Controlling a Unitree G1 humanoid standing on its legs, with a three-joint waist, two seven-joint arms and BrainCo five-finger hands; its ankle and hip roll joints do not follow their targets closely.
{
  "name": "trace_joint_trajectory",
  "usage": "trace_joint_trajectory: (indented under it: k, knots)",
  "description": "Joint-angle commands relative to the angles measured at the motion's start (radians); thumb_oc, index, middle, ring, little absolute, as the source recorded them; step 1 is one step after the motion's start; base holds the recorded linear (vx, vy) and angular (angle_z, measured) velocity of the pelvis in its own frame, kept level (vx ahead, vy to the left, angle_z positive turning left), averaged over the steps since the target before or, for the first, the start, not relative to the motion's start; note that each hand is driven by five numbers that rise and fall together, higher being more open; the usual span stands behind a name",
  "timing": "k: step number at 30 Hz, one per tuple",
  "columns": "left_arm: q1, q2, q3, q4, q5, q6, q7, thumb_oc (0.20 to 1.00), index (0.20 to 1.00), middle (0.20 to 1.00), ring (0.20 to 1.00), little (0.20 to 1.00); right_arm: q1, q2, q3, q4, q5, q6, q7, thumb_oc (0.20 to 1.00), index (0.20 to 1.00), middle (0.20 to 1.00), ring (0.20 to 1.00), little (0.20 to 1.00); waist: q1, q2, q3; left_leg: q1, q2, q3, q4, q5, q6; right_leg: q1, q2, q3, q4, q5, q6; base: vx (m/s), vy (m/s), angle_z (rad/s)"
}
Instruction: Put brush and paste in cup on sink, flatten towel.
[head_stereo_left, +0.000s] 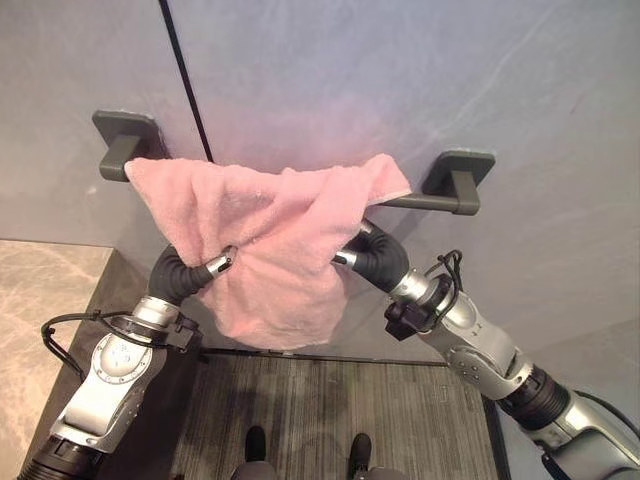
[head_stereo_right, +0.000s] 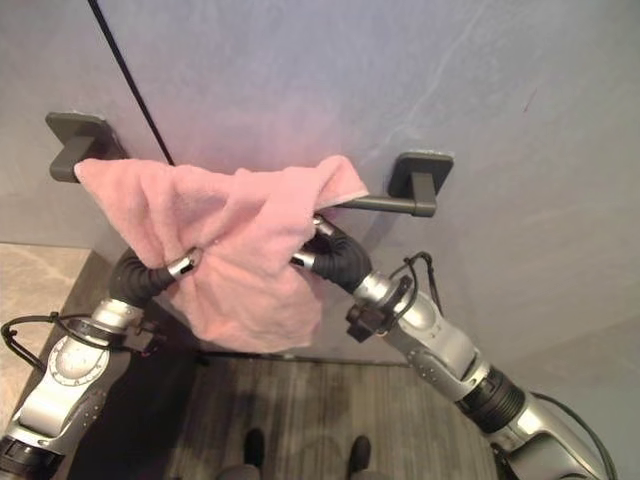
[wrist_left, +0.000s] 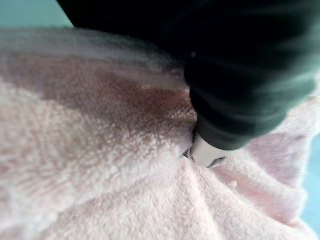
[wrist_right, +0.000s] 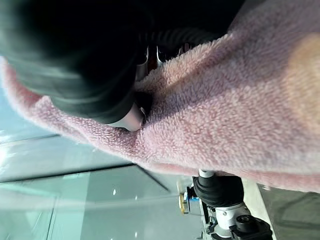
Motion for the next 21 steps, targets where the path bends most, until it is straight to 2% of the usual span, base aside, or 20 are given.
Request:
trace_joint_trajectory:
  k: [1, 8, 9, 10, 12, 13, 14, 19, 21]
  knots:
    - [-0.046, -0.011, -0.041, 0.081, 0.055, -0.008, 0.016, 0.200, 0.200, 0.200, 0.200, 0.200, 0.042, 0.053, -0.026, -0.038, 0.061, -0.015, 0.011, 0.200, 0.200, 0.200, 0.200, 0.200, -0.026, -0.009, -0.026, 0.065, -0.012, 0.071, 0.002, -0.032, 0.015, 0.033, -0.088, 0.063, -0.002, 0.043, 0.104, 0.06, 0.019, -0.13]
    - [-0.035, -0.070, -0.077, 0.156, 0.103, 0.008, 0.008, 0.200, 0.200, 0.200, 0.200, 0.200, 0.107, 0.101, -0.015, 0.002, 0.038, 0.009, 0.023, 0.200, 0.200, 0.200, 0.200, 0.200, -0.047, 0.008, -0.050, 0.102, -0.010, 0.087, 0.002, -0.044, 0.017, 0.053, -0.084, 0.081, 0.000, 0.029, 0.101, 0.04, 0.003, -0.13]
    - [-0.034, -0.073, -0.078, 0.165, 0.110, 0.008, 0.010, 0.200, 0.200, 0.200, 0.200, 0.200, 0.107, 0.102, -0.008, 0.012, 0.029, 0.015, 0.020, 0.630, 0.630, 0.630, 0.630, 0.630, -0.047, 0.009, -0.053, 0.106, -0.009, 0.089, 0.002, -0.045, 0.016, 0.056, -0.084, 0.083, -0.002, 0.029, 0.100, 0.03, -0.009, -0.04]
    - [-0.034, -0.074, -0.078, 0.165, 0.110, 0.008, 0.010, 0.200, 0.200, 0.200, 0.200, 0.200, 0.107, 0.102, -0.008, 0.012, 0.029, 0.015, 0.020, 1.000, 1.000, 1.000, 1.000, 1.000, -0.047, 0.009, -0.053, 0.107, -0.009, 0.089, 0.002, -0.045, 0.016, 0.056, -0.084, 0.083, -0.002, 0.029, 0.100, 0.01, -0.008, -0.04]
    - [-0.024, -0.079, -0.072, 0.180, 0.132, 0.015, 0.017, 0.200, 0.200, 0.200, 0.200, 0.200, 0.104, 0.088, -0.005, 0.010, -0.007, 0.022, 0.013, 1.000, 1.000, 1.000, 1.000, 1.000, -0.050, 0.010, -0.060, 0.113, -0.006, 0.093, 0.002, -0.045, 0.015, 0.059, -0.082, 0.084, -0.002, 0.026, 0.099, 0.01, -0.005, -0.02]
    - [-0.023, -0.082, -0.070, 0.190, 0.143, 0.018, 0.024, 0.523, 0.523, 0.523, 0.523, 0.523, 0.104, 0.085, -0.003, 0.015, -0.014, 0.024, 0.010, 1.000, 1.000, 1.000, 1.000, 1.000, -0.049, 0.011, -0.062, 0.114, -0.005, 0.093, 0.002, -0.045, 0.014, 0.061, -0.081, 0.084, -0.002, 0.025, 0.099, 0.00, 0.000, 0.00]
    - [-0.013, -0.084, -0.060, 0.203, 0.157, 0.021, 0.034, 1.000, 1.000, 1.000, 1.000, 1.000, 0.109, 0.075, -0.012, 0.020, -0.041, 0.023, 0.002, 1.000, 1.000, 1.000, 1.000, 1.000, -0.049, 0.011, -0.064, 0.116, -0.003, 0.094, 0.002, -0.044, 0.013, 0.061, -0.080, 0.084, -0.002, 0.025, 0.098, 0.00, 0.000, 0.00]
    - [0.049, -0.082, 0.013, 0.223, 0.290, 0.024, 0.080, 1.000, 1.000, 1.000, 1.000, 1.000, 0.176, 0.061, -0.068, 0.062, -0.126, 0.022, 0.000, 1.000, 1.000, 1.000, 1.000, 1.000, -0.047, 0.012, -0.074, 0.111, 0.004, 0.087, 0.002, -0.037, 0.008, 0.064, -0.076, 0.077, -0.002, 0.024, 0.096, -0.02, -0.015, 0.00]
    - [0.135, -0.085, 0.110, 0.230, 0.399, 0.019, 0.116, 1.000, 1.000, 1.000, 1.000, 1.000, 0.290, 0.050, -0.163, 0.101, -0.148, 0.009, 0.003, 1.000, 1.000, 1.000, 1.000, 1.000, -0.044, 0.012, -0.082, 0.107, 0.008, 0.078, 0.002, -0.035, 0.006, 0.070, -0.077, 0.063, -0.002, 0.023, 0.097, -0.04, -0.026, 0.03]
